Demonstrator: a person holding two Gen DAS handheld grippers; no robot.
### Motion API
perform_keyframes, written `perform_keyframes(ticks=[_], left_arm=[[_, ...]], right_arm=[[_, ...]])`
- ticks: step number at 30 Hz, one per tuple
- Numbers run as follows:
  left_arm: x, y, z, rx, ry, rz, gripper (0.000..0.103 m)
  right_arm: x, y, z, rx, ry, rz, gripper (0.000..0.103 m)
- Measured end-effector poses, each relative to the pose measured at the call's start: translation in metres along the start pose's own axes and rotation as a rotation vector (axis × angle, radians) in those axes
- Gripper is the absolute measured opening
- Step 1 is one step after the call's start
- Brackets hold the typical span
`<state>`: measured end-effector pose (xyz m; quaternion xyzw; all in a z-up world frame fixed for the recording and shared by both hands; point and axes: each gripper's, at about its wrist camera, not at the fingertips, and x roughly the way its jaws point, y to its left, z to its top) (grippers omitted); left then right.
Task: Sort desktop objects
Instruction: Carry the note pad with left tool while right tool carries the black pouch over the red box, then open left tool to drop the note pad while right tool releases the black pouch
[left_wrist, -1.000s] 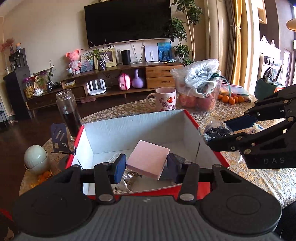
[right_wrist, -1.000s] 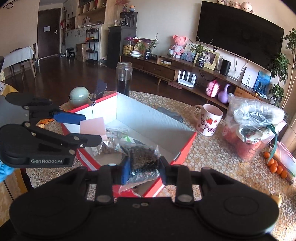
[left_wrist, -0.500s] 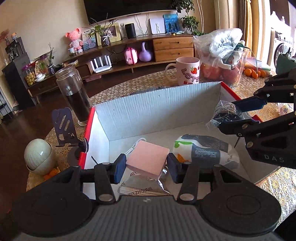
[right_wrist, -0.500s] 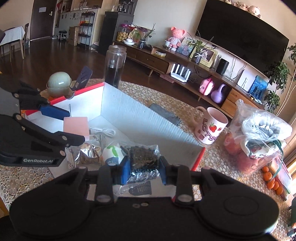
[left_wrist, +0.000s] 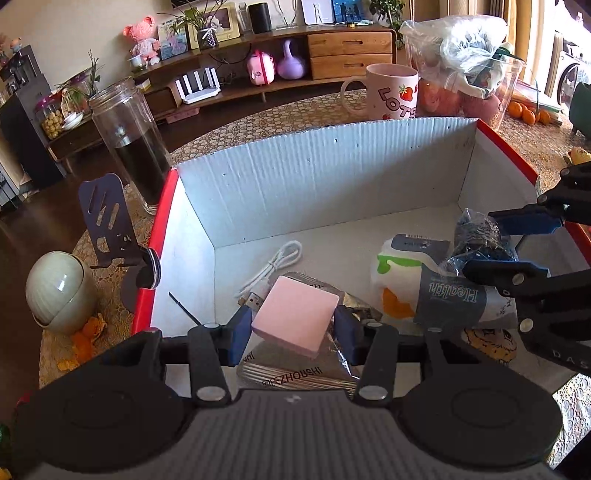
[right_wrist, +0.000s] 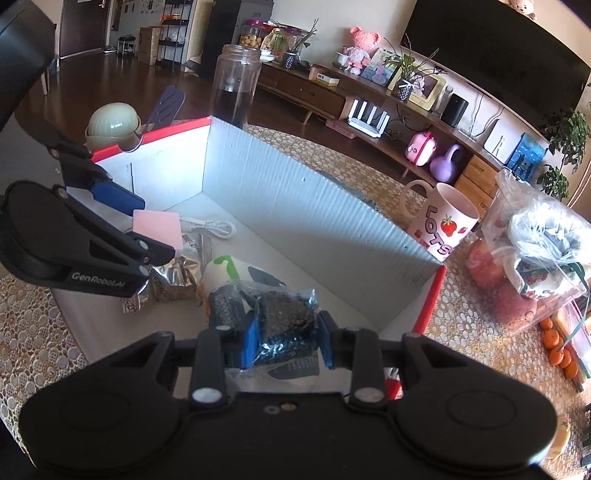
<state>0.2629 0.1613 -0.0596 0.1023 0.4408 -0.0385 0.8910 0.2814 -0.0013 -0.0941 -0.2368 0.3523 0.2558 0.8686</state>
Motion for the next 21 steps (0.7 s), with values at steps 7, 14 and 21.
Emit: perform_keyframes(ticks=[7,14,21], left_arm=[[-0.001,-0.002,0.001,0.012,0.0,0.007,0.048],[-0.012,-0.006,-0.002,0.013,-0.04,0.036,0.061],[-0.036,-0.012,-0.007,-0.001,-0.081,0.031,0.062]], right_arm=[[-0.002,-0.003,-0.001,0.02,-0.004,0.01,0.036],[-0.018,-0.012,-0.003,0.062,-0.034,0.042,0.052],[-0.046,-0.019,-0.009,0.082,-0.093,0.095,0.067]])
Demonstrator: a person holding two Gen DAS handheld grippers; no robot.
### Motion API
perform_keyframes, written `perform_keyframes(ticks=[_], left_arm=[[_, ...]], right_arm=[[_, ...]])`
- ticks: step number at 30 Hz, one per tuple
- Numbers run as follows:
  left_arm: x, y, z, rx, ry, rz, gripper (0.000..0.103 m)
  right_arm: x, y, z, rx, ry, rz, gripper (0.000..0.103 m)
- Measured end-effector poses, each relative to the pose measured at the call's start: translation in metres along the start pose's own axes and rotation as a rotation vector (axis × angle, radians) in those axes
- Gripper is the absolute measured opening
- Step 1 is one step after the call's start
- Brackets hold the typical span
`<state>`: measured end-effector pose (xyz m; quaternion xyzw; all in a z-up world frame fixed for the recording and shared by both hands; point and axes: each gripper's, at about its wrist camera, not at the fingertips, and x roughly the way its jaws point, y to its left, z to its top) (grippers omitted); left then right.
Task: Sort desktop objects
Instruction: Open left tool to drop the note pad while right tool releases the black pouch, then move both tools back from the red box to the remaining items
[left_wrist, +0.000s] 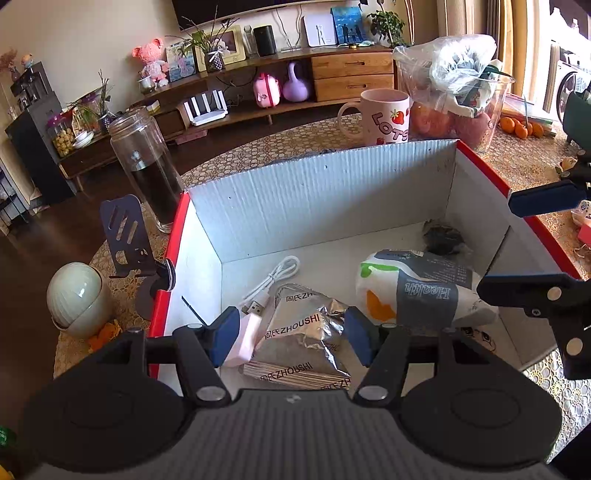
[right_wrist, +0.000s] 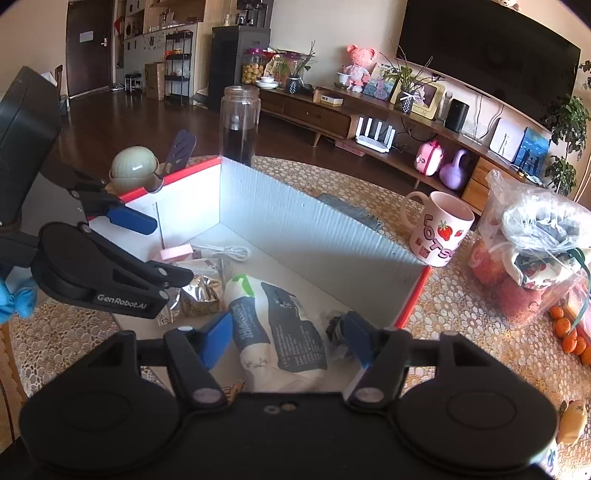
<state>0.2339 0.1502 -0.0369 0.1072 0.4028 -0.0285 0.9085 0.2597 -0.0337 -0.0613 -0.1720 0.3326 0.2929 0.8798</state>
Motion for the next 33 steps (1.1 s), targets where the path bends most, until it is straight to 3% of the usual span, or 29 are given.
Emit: perform_keyframes(ticks=[17,20,33], left_arm=[[-0.07,-0.038,-0.007,-0.02,-0.098,-0.044,0.065],[-0.082,-0.048,-0.01,-0.016,-0.118,-0.052,0.072],[-0.114,-0.096,-0.021,-0.02,-0.167,-0.086,0.08]], right_arm=[[-0.068,-0.01,-0.021,0.053,-0.084,0.06,0.075],[-0.081,-0.013,-0.029,0.058,-0.096,0.062,0.077],[-0.127,-0.026,-0.069,0.065,-0.144,0.071,0.09]])
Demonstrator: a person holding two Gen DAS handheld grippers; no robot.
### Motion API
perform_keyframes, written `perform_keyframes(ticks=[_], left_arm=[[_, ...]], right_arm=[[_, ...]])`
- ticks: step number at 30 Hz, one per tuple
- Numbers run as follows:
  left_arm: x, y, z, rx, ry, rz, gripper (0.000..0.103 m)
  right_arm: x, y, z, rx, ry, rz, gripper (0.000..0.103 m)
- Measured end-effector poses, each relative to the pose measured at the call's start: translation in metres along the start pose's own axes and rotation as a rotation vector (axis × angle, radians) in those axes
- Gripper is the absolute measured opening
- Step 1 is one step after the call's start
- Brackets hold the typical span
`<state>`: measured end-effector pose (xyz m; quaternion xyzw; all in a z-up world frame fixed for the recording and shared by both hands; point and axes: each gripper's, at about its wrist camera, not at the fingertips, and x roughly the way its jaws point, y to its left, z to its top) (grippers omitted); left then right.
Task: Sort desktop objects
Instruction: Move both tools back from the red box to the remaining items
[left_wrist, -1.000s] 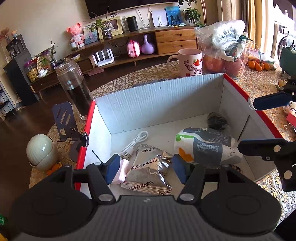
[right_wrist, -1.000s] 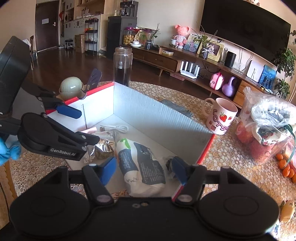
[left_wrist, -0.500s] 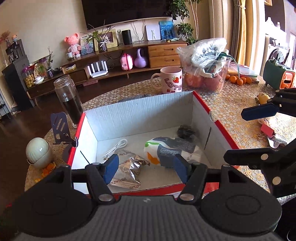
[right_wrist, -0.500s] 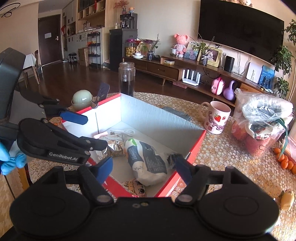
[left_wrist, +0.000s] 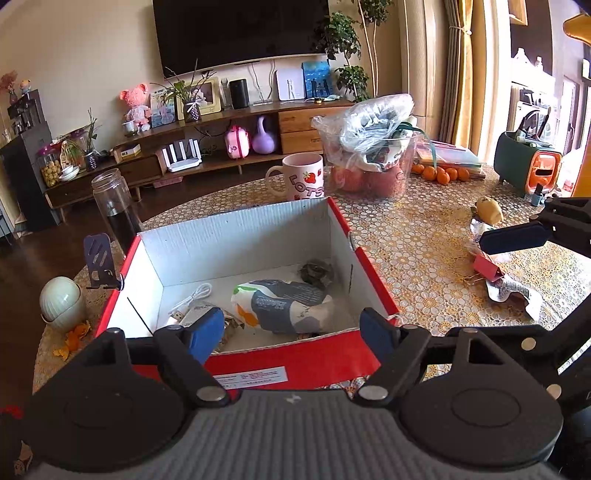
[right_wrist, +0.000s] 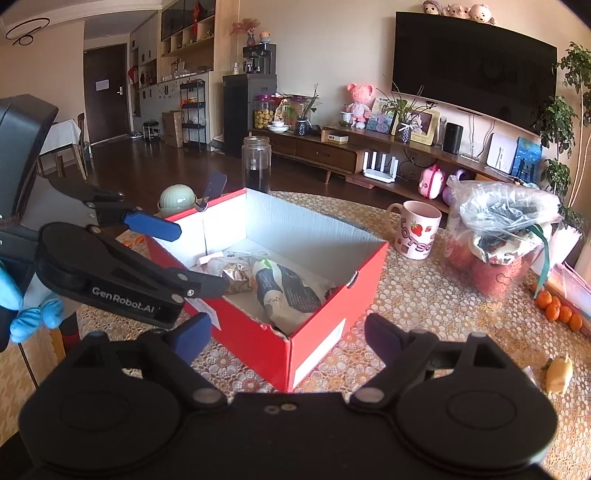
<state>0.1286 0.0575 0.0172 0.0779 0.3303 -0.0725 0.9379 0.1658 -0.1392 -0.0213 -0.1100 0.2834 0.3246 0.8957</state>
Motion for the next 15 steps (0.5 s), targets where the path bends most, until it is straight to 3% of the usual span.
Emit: perform_keyframes(ticks=[15], left_arm=[[0.018,-0.091,0.004,0.066,0.018,-0.13,0.083]], right_arm=[[-0.055,-0.092,-0.069,0.163,0.01,-0.165,0.09]])
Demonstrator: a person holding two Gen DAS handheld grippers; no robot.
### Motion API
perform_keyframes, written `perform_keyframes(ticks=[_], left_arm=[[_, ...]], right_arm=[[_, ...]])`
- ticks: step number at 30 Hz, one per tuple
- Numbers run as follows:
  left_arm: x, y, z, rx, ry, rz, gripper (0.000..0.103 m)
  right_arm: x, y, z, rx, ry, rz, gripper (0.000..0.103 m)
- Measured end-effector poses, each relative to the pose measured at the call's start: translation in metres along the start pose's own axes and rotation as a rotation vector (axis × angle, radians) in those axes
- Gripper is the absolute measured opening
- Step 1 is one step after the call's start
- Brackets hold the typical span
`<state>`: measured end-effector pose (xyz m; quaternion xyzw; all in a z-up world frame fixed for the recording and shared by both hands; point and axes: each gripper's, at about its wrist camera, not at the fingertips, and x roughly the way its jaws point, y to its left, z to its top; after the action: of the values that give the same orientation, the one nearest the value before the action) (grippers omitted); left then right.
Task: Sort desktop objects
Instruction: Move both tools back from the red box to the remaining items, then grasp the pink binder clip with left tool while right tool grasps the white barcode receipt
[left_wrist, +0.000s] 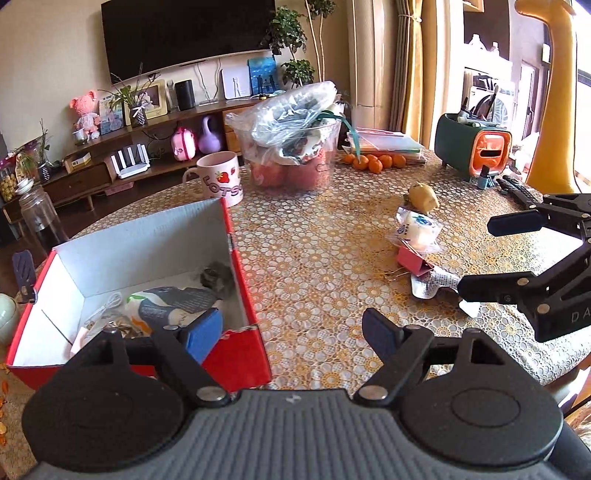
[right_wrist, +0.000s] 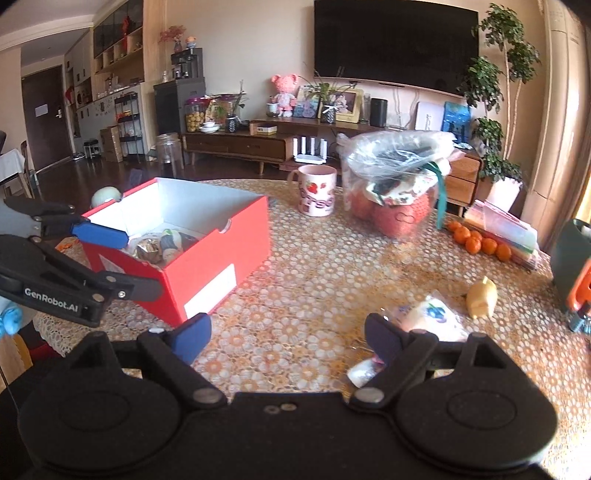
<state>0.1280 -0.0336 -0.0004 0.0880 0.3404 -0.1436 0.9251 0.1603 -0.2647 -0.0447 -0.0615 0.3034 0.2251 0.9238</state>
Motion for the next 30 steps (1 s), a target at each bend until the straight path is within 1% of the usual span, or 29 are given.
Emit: perform_keyframes(ticks=[7,9,12,14,18,22,30], left_arm=[[0.029,-0.041,0.009,0.02,0.031,-0.049,0.084],[0.039,-0.051,0.012,0.021,0.038,-0.054,0.094],[0.054,-0.064,0.017,0.006,0.056,-0.071,0.101],[0.065,-0.072,0.021,0.002,0.071,-0.085,0.101],[0.092,-0.092,0.03,0.03,0.091,-0.072,0.101],[0.119,-0.106,0.038,0.035,0.119,-0.071,0.101],[0.167,-0.127,0.05,0.038,0.16,-0.072,0.101]], right_arm=[[-0.007,-0.048,-0.026,0.067,0.025,-0.074,0.09],[-0.006,-0.055,-0.034,0.065,0.033,-0.09,0.09],[0.001,-0.063,-0.049,0.037,0.053,-0.117,0.09],[0.006,-0.068,-0.058,0.028,0.066,-0.122,0.09],[0.015,-0.079,-0.07,0.025,0.074,-0.119,0.09],[0.028,-0.087,-0.079,0.017,0.089,-0.117,0.09],[0.051,-0.09,-0.078,-0.015,0.091,-0.093,0.089]])
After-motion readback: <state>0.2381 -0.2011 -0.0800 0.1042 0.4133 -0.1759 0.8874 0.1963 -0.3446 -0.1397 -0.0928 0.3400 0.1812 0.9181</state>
